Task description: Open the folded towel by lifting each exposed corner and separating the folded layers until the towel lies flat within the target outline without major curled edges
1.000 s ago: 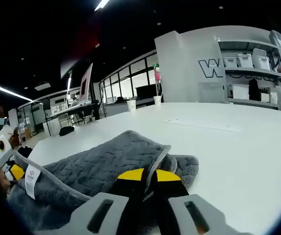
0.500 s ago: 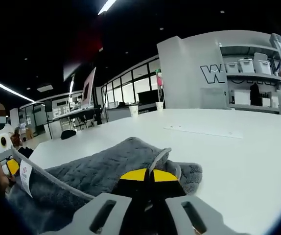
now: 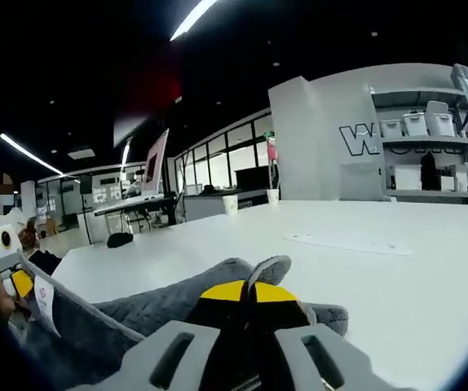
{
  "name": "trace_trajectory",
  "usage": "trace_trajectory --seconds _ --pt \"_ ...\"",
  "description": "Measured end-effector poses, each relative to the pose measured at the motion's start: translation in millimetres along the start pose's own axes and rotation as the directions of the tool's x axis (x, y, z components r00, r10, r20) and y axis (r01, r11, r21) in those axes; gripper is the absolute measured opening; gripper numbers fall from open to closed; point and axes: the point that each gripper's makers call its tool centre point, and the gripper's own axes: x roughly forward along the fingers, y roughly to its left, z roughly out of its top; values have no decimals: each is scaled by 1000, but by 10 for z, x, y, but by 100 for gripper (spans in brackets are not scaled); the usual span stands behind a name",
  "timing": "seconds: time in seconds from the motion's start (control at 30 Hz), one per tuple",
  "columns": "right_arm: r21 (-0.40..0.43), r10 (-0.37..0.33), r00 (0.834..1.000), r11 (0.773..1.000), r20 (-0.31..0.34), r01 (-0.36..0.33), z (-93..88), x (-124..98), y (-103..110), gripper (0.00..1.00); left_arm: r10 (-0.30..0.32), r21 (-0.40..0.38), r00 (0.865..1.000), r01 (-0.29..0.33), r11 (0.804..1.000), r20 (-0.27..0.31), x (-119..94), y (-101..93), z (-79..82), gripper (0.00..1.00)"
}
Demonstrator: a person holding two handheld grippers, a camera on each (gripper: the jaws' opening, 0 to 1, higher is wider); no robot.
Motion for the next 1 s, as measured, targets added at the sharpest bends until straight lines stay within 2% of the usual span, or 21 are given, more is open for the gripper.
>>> trace_trajectory --seconds 0.17,0.43,0.6,1.0 --pt "-15 26 1000 1000 13 -26 85 62 110 0 27 -28 1000 -27 999 4 -46 43 18 1" --pt "-30 49 999 998 7 -49 97 167 211 0 51 -23 999 -51 998 2 -134 93 34 1" --pt "-29 65 998 997 19 -65 149 262 313 0 54 -64 999 -53 997 9 -186 125 27 1" --pt "-52 124 992 991 24 -123 230 519 605 0 112 -15 994 -112 994 -5 -336 240 61 1"
